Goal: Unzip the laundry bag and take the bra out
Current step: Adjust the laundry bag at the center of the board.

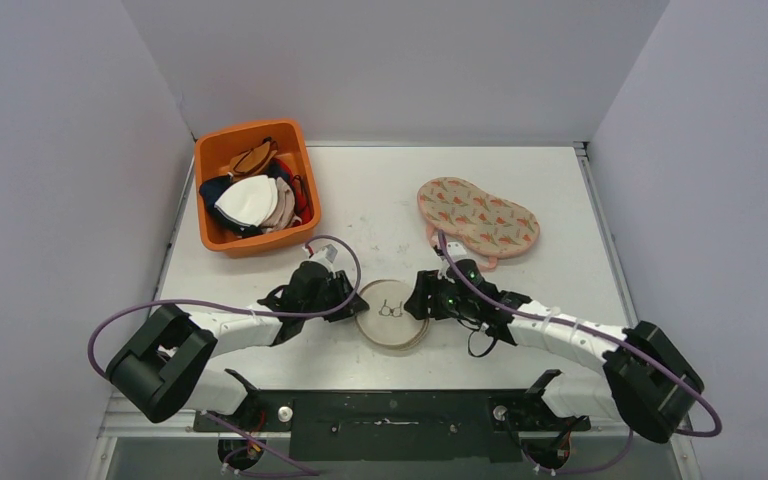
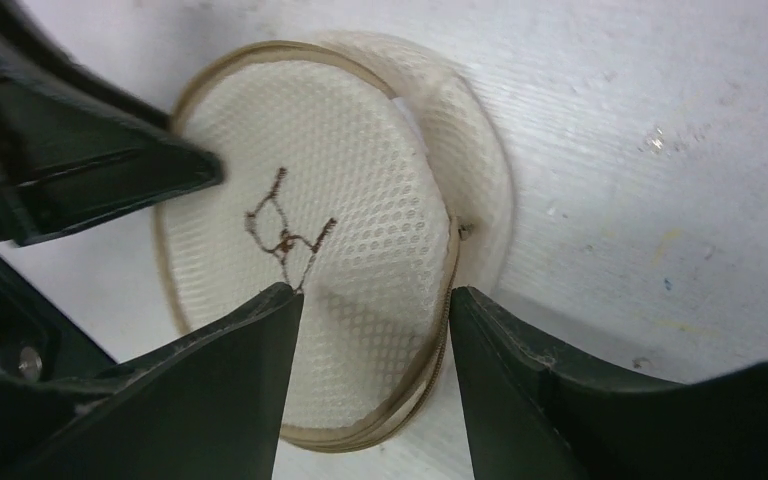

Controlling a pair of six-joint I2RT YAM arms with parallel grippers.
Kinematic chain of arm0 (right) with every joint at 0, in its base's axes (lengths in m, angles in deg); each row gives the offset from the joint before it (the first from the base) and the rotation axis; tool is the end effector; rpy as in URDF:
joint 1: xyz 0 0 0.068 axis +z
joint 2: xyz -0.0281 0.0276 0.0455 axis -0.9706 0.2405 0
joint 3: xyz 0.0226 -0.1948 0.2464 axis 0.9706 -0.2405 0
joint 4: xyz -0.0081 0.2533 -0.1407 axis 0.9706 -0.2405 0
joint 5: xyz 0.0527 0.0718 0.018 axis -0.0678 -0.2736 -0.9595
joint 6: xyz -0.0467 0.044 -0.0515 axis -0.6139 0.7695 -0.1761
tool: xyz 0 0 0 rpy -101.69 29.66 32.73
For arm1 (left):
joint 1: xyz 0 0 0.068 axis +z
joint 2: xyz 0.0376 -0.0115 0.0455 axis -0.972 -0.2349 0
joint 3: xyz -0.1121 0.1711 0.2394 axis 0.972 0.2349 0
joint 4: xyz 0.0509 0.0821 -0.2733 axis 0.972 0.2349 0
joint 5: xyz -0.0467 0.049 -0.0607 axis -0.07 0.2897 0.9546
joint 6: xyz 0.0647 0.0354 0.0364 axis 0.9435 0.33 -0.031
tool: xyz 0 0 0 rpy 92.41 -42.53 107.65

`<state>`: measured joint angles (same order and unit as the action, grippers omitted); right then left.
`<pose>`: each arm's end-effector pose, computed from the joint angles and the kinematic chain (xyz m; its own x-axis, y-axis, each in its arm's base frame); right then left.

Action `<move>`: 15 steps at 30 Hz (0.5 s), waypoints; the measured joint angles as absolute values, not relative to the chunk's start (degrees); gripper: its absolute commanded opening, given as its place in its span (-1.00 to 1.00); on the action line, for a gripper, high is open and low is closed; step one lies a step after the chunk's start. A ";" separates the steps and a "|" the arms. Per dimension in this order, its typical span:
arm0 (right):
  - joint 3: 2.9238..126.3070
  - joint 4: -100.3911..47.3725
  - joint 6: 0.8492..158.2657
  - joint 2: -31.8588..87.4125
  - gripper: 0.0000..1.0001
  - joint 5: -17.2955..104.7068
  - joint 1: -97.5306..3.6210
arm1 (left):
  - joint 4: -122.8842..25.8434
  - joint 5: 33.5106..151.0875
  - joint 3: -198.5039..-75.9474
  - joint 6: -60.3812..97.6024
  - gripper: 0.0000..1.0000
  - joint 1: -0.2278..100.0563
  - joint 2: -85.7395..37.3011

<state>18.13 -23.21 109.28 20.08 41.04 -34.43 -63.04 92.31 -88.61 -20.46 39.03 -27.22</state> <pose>0.2001 0.1951 0.1633 -0.8470 0.0305 -0.5307 -0.3108 0.7815 0.5409 0.2157 -0.1779 0.1344 -0.8458 -0.3168 -0.4292 0.0576 0.7456 -0.6639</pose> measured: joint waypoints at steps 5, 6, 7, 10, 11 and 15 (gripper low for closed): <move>19.64 -21.68 107.44 13.15 -0.20 40.34 -31.79 | -62.82 91.02 -88.61 -20.44 -0.48 38.57 -27.22; 19.66 -20.55 107.42 13.00 -0.26 39.66 -31.72 | -62.69 90.74 -88.61 -20.44 -0.50 38.48 -27.22; 19.64 -18.91 107.55 13.28 -0.30 38.16 -31.72 | -62.49 90.41 -88.61 -20.44 -0.53 38.39 -27.22; 19.40 -14.97 108.34 15.77 -0.26 35.18 -31.70 | -62.45 89.93 -88.61 -20.42 -0.58 38.07 -27.29; 19.11 -14.10 108.58 16.61 -0.15 34.81 -31.66 | -62.43 89.80 -88.59 -20.42 -0.59 37.91 -27.31; 17.71 -14.23 109.56 17.48 0.25 36.04 -31.61 | -62.45 89.27 -88.59 -20.44 -0.56 37.48 -27.38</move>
